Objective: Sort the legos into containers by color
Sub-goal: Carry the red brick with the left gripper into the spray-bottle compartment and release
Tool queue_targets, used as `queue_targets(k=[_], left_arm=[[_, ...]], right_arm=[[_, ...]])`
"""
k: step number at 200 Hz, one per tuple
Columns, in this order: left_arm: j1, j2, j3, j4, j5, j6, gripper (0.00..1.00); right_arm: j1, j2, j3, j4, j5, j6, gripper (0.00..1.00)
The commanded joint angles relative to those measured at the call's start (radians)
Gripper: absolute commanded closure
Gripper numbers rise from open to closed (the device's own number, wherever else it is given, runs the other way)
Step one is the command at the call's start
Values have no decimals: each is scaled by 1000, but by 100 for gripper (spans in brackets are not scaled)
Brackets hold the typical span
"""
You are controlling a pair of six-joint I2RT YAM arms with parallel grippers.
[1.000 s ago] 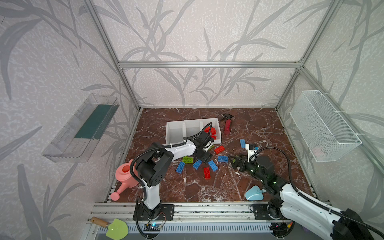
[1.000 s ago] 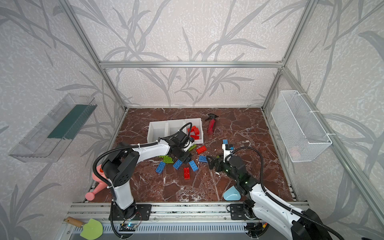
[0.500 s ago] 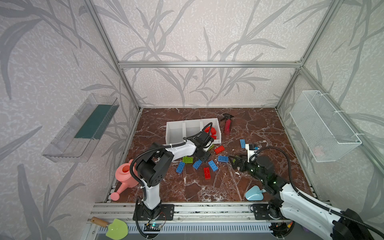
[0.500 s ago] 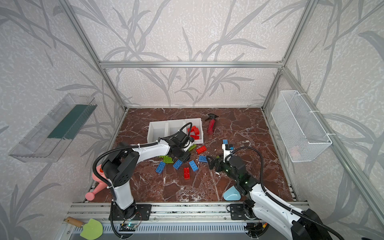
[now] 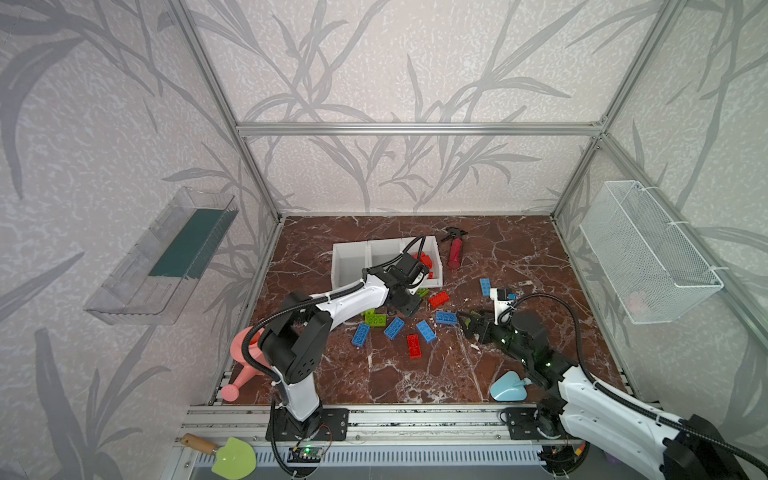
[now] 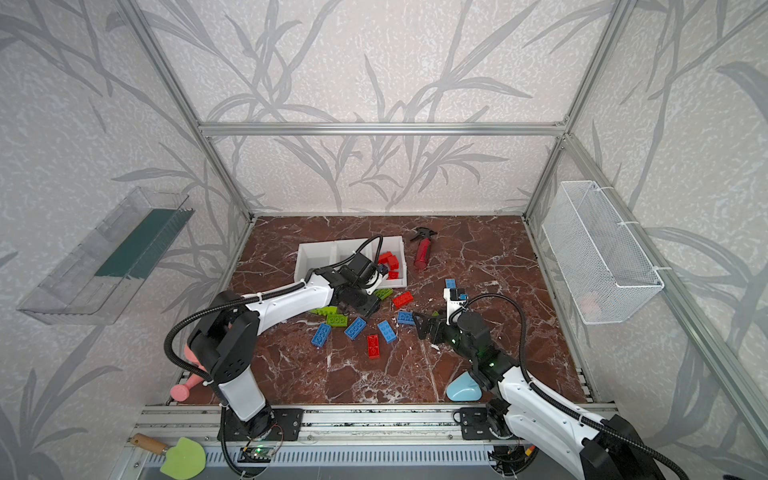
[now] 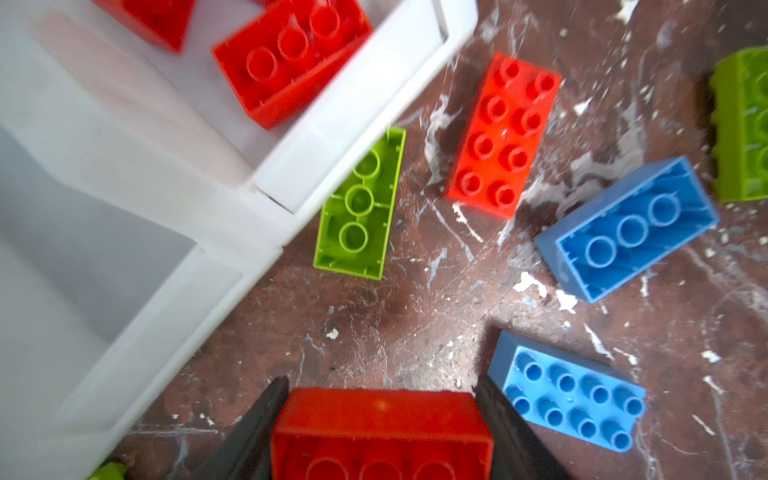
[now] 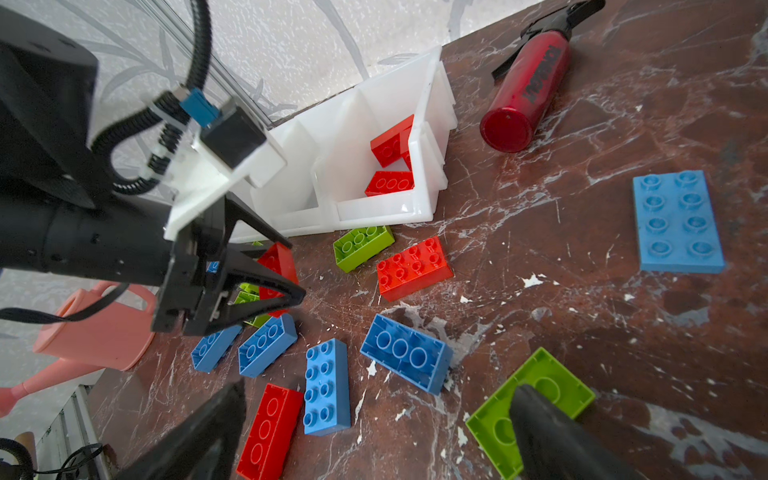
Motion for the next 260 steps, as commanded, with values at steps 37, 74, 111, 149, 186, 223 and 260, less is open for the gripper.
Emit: queue_targets(k=[37, 74, 111, 149, 186, 223, 260], left_arm=[[7, 36, 188, -67, 45, 78, 46], [29, 130, 321, -87, 80, 100, 46], [59, 224, 448, -102, 114, 111, 46], [97, 322, 577, -109, 146, 110, 47], [124, 425, 709, -134, 156, 109, 47], [145, 491, 803, -163, 169, 110, 46], [152, 508, 831, -176, 178, 116, 41]], right_arm=[[-4, 8, -10, 31, 11, 1, 0], [-6, 9, -10, 31, 10, 1, 0], [-7, 7, -11, 31, 10, 1, 0], [-8, 5, -11, 31, -2, 7, 0], [-8, 7, -11, 30, 2, 5, 0], [-10, 14, -11, 35, -3, 5, 0], [-12, 17, -9, 35, -7, 6, 0]])
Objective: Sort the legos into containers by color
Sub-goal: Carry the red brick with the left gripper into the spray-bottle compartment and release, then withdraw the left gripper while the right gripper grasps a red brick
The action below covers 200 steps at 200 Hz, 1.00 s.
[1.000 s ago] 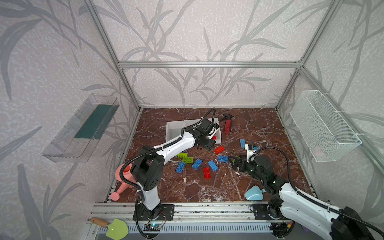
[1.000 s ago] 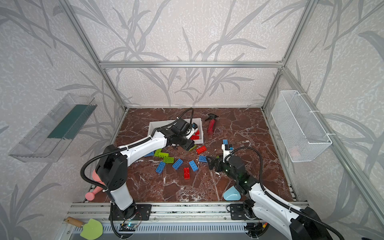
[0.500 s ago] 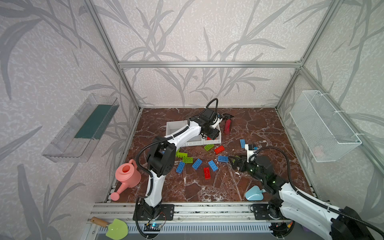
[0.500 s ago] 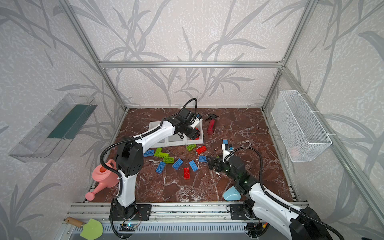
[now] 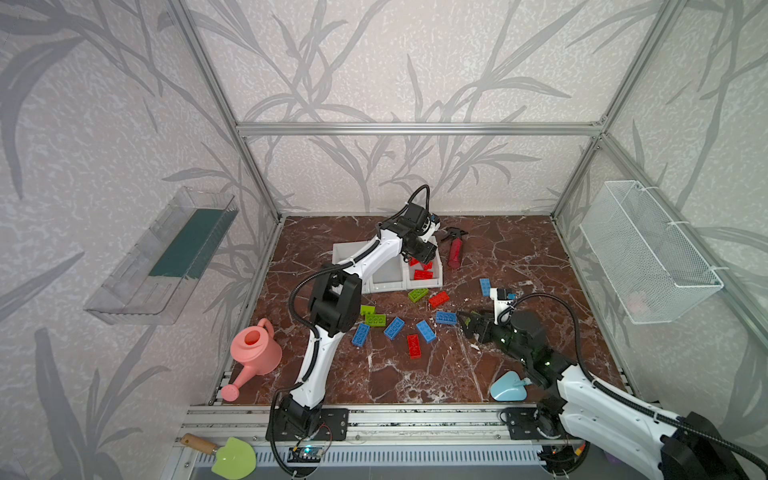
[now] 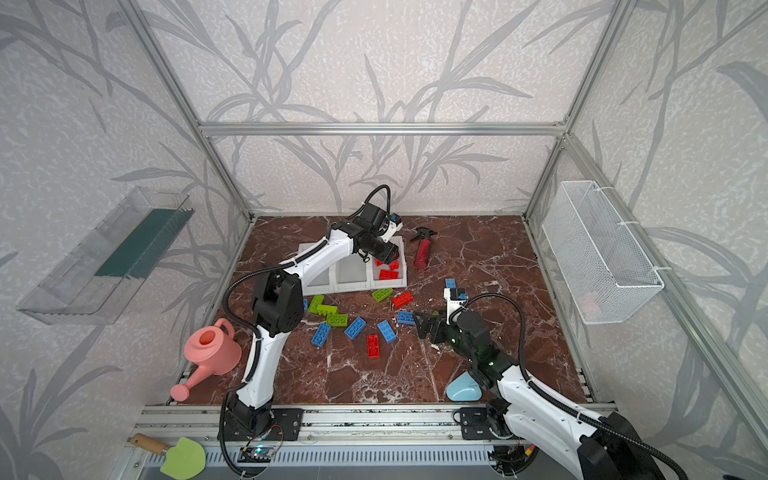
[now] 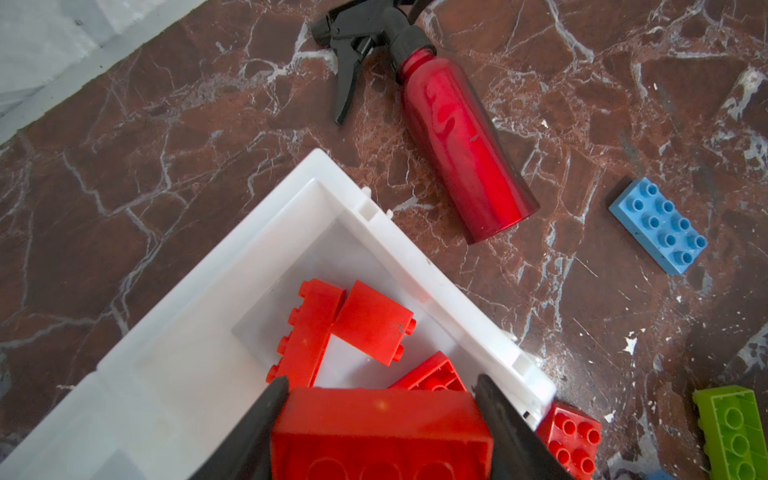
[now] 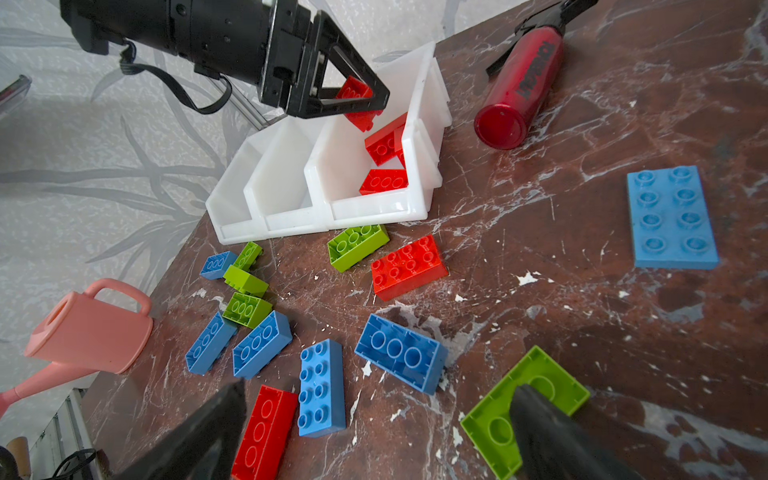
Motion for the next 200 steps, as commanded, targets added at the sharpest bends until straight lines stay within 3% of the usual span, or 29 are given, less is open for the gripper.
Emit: queue_targets(k=[1, 39, 142, 200], left_arm=[[3, 7, 34, -39, 23, 33, 40], [4, -4, 31, -40, 24, 36, 32], [3, -161, -128, 26, -25, 4, 26], [-6, -417, -350, 134, -40, -105, 22]], right_arm=[[-5, 2, -9, 29, -6, 5, 0], [-5, 6, -9, 27, -3, -2, 0], [5, -30, 3, -16, -11, -42, 0], [34, 103, 115, -116, -38, -71, 1]])
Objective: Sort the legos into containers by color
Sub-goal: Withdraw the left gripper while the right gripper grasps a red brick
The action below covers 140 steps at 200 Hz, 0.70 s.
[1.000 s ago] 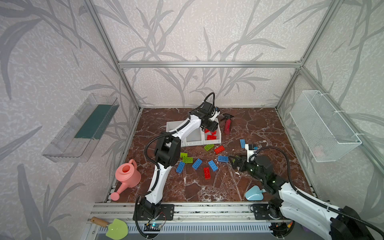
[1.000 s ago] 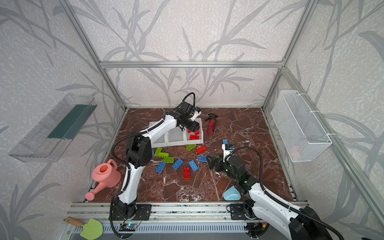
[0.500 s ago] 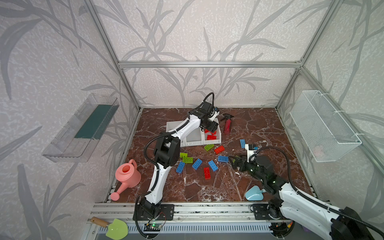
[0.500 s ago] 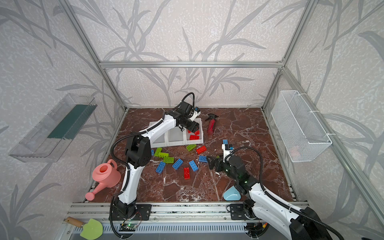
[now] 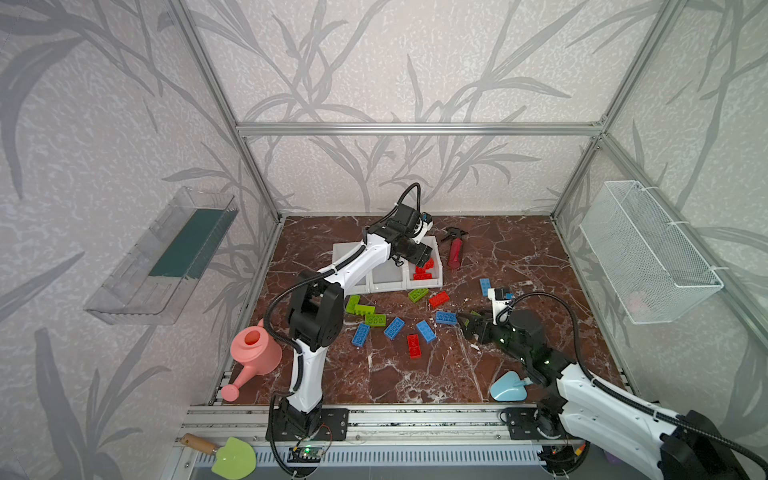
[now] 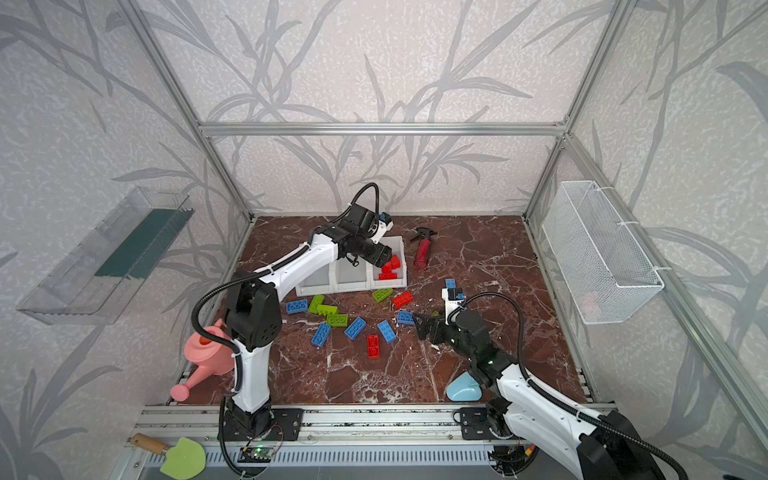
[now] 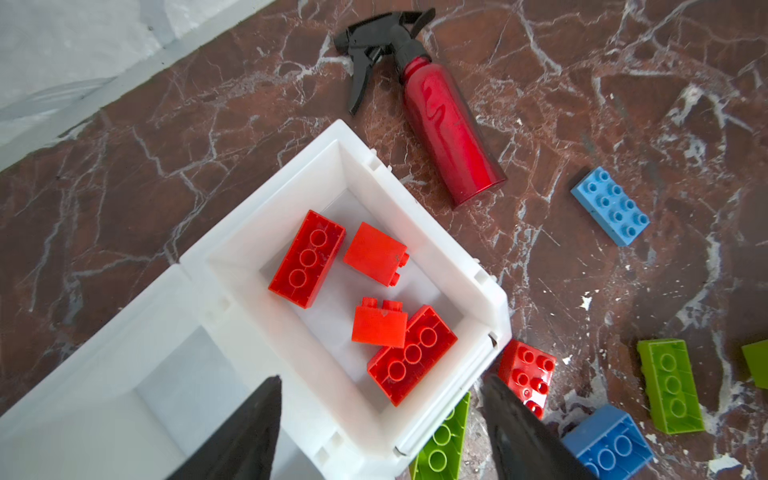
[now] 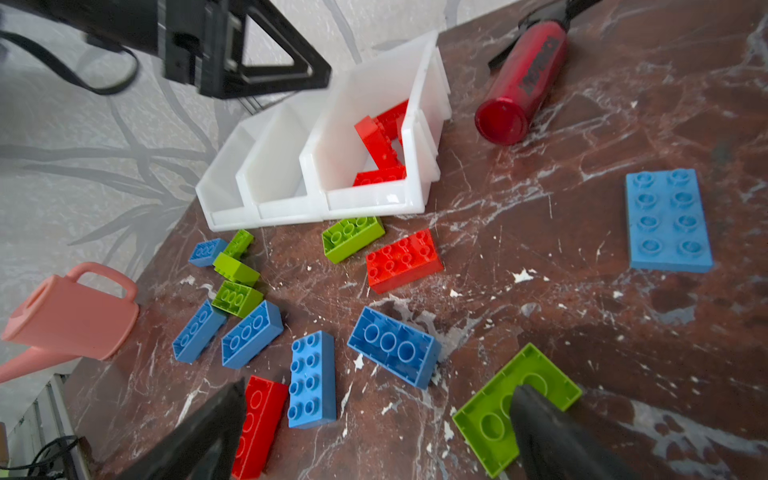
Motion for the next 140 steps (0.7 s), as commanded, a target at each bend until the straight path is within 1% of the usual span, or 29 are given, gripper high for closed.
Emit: queue_targets(k=[1, 11, 30, 53, 74, 88, 90, 97, 111, 119, 132, 140], left_arm=[[-9, -162, -85, 64, -22, -60, 22], [-9, -219, -133, 71, -43, -92, 21], [-11, -348, -252, 100, -87, -160, 20], [-12, -521, -390, 109, -176, -253, 17], [-12, -685, -502, 98, -220, -300, 11], [-14, -781, -549, 71, -279, -334, 6], [-12, -793, -555, 66, -292, -341, 5], [-12, -837, -564, 36, -326, -359, 3], [-12, -915, -570, -44, -373, -377, 3], [-12, -964, -581, -77, -396, -382, 3], [-12, -1046, -615, -109, -419, -384, 2], [-12, -1099, -642, -121, -428, -384, 1]], right_arm=[[26, 72, 91, -79, -25, -22, 1], [60, 107, 143, -144, -5, -36, 2], [154, 166, 241, -271, 98, -61, 2], [271, 212, 308, -349, 231, -27, 2], [385, 264, 366, -415, 351, 8, 2], [443, 310, 405, -455, 418, 40, 2], [467, 320, 412, -461, 427, 45, 2], [504, 351, 433, -483, 458, 71, 2], [549, 397, 465, -515, 498, 105, 3], [570, 423, 485, -534, 517, 154, 3], [598, 465, 516, -561, 541, 196, 3], [607, 488, 536, -579, 537, 218, 3]])
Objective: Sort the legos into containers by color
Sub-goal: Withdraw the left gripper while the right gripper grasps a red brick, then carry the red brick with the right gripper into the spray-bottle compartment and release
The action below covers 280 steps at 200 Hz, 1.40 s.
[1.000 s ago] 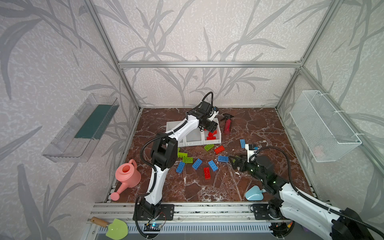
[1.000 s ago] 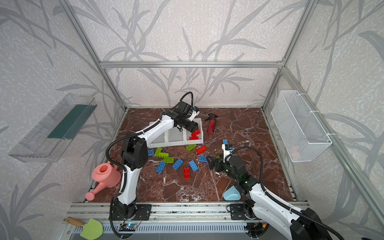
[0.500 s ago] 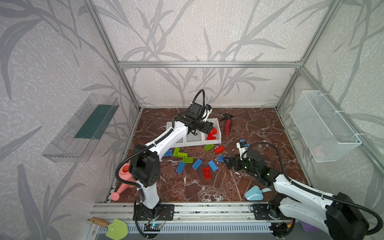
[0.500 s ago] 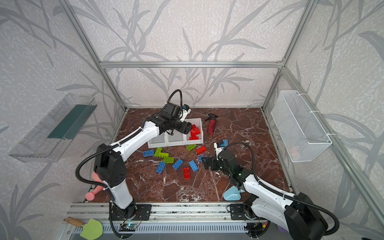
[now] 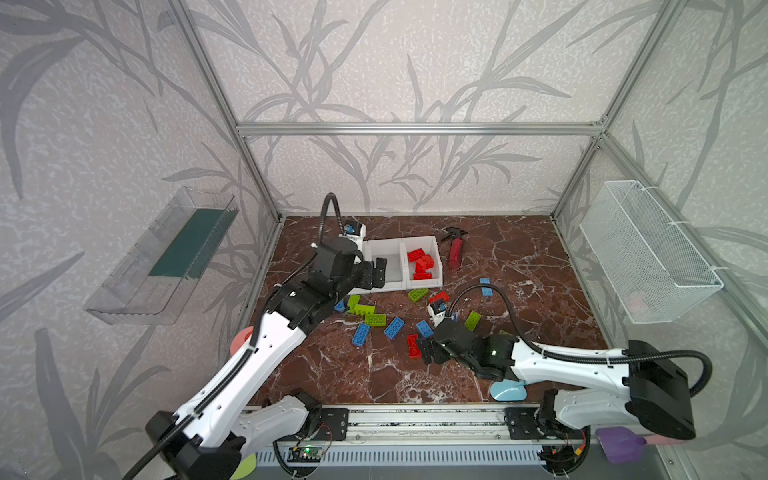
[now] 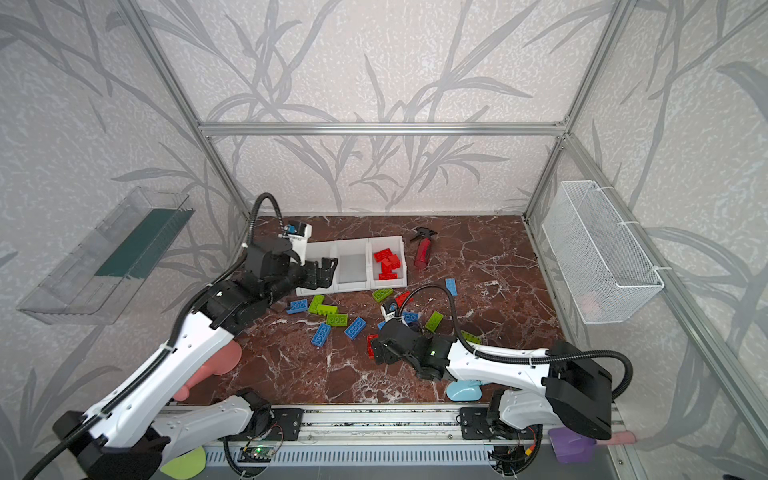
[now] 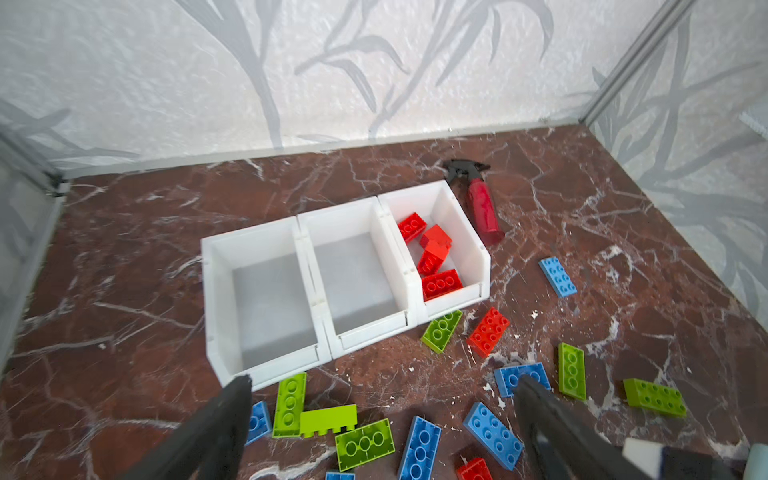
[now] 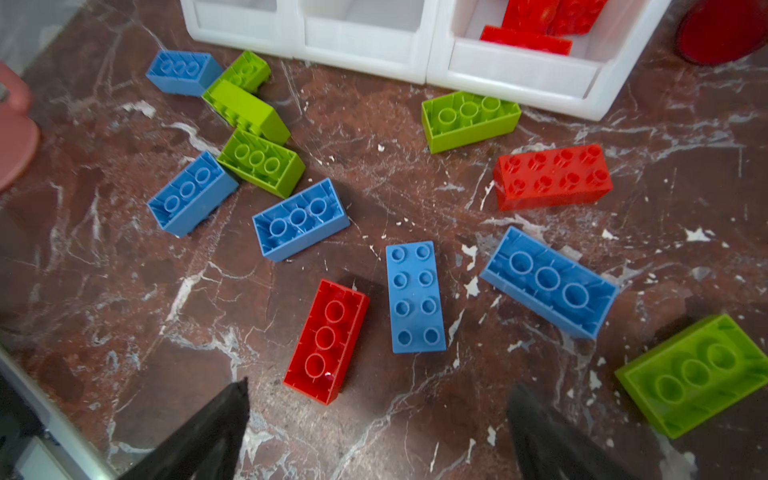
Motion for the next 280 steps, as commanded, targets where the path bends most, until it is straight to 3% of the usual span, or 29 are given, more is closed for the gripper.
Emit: queue_targets(k=[1, 52, 85, 121, 193, 230, 280], left_arm=[[-2, -137, -63, -111, -100, -43, 1], [-2, -388, -236, -166, -129, -40, 1], [-2, -459, -286, -178, -119, -34, 1], [-2, -473, -314, -185, -93, -21, 1], [-2, -488, -321, -176, -61, -2, 1], [-2, -497, -332, -164, -52, 3, 1], [-1, -490, -332, -168, -48, 0, 1]], right_arm=[[38, 57, 67, -109, 101, 117, 3], [69, 195, 158, -127, 89, 169, 11], [70, 271, 200, -133, 69, 202, 23], [70, 347, 248, -139, 47, 211, 35], [70, 490, 352, -187, 29, 206, 41], [70, 529, 394, -231, 24, 188, 50], [71, 532, 405, -228, 8, 179, 71]])
